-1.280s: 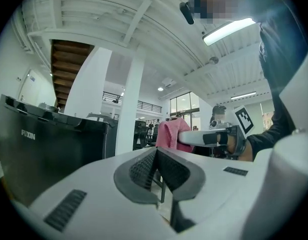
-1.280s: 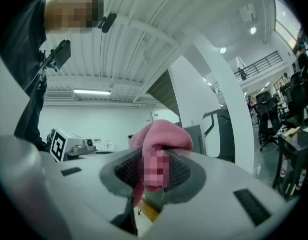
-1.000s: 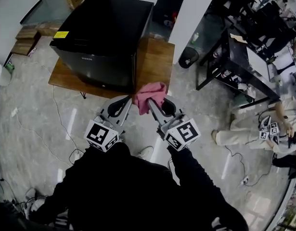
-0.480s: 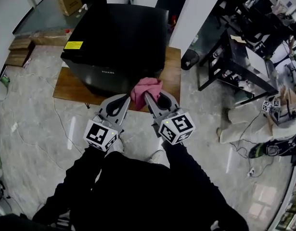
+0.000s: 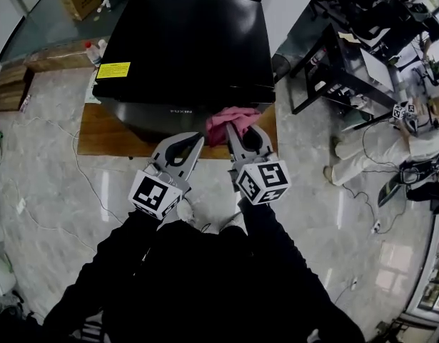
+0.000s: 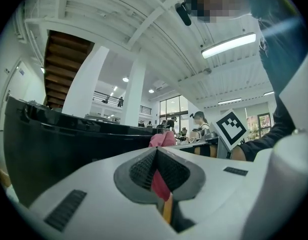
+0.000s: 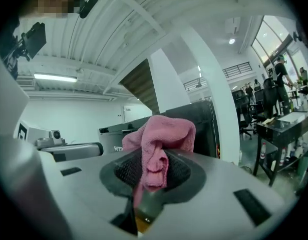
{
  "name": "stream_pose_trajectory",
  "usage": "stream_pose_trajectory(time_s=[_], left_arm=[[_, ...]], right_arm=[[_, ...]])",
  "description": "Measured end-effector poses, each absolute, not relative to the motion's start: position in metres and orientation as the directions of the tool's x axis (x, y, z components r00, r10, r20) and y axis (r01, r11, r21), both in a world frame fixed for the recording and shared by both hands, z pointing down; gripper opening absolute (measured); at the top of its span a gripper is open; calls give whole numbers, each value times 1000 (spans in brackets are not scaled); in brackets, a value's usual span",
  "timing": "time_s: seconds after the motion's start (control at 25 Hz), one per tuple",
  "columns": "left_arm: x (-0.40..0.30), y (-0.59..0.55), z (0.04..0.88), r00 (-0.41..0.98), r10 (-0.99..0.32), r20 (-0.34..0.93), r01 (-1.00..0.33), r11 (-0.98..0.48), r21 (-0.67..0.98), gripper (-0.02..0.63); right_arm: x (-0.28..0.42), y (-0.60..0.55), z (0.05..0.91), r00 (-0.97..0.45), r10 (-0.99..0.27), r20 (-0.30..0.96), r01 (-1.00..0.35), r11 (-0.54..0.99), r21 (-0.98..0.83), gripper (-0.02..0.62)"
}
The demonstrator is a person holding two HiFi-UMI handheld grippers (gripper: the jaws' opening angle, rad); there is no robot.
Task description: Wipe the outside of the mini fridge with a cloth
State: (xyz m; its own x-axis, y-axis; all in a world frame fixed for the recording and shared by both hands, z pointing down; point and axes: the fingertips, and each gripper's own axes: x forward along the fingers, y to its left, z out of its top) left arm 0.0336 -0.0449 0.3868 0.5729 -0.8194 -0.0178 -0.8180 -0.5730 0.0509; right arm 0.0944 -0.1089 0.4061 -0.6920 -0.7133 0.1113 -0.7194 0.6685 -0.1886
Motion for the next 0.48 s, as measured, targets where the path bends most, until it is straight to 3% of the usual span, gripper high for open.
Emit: stream_pose_trajectory(time_s=[0.48], left_arm=[[38, -70, 428, 594, -804, -1, -802, -593, 78, 6]], right_arm=[[88, -115, 437, -638, -758, 136, -770, 632, -93, 100]])
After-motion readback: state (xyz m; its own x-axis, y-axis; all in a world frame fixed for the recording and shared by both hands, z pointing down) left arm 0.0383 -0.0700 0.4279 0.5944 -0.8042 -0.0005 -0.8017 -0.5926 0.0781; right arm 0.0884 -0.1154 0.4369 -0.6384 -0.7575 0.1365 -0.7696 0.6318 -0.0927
